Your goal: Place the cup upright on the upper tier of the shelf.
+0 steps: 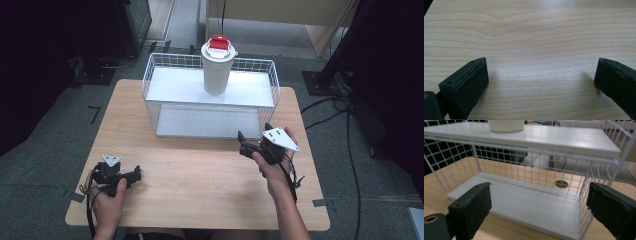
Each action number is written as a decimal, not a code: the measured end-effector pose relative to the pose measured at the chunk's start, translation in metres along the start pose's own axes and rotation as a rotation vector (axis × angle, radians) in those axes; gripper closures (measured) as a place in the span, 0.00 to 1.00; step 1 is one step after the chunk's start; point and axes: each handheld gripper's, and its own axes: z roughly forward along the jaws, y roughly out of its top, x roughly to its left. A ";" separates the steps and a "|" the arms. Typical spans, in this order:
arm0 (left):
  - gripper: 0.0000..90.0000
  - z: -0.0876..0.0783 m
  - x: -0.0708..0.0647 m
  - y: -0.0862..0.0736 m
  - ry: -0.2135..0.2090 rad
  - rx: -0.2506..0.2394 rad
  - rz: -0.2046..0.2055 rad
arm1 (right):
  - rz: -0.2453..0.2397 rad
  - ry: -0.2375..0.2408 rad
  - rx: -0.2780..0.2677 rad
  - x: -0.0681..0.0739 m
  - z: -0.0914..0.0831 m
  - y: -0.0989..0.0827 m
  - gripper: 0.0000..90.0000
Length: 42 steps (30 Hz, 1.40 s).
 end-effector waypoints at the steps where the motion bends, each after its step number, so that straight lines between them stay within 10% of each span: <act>1: 0.00 0.000 0.000 0.000 0.000 0.000 0.000 | 0.001 -0.002 0.006 -0.002 -0.001 -0.003 0.07; 42: 0.00 0.000 0.000 0.000 0.000 -0.001 -0.002 | 0.060 -0.160 0.179 -0.075 -0.067 -0.113 0.07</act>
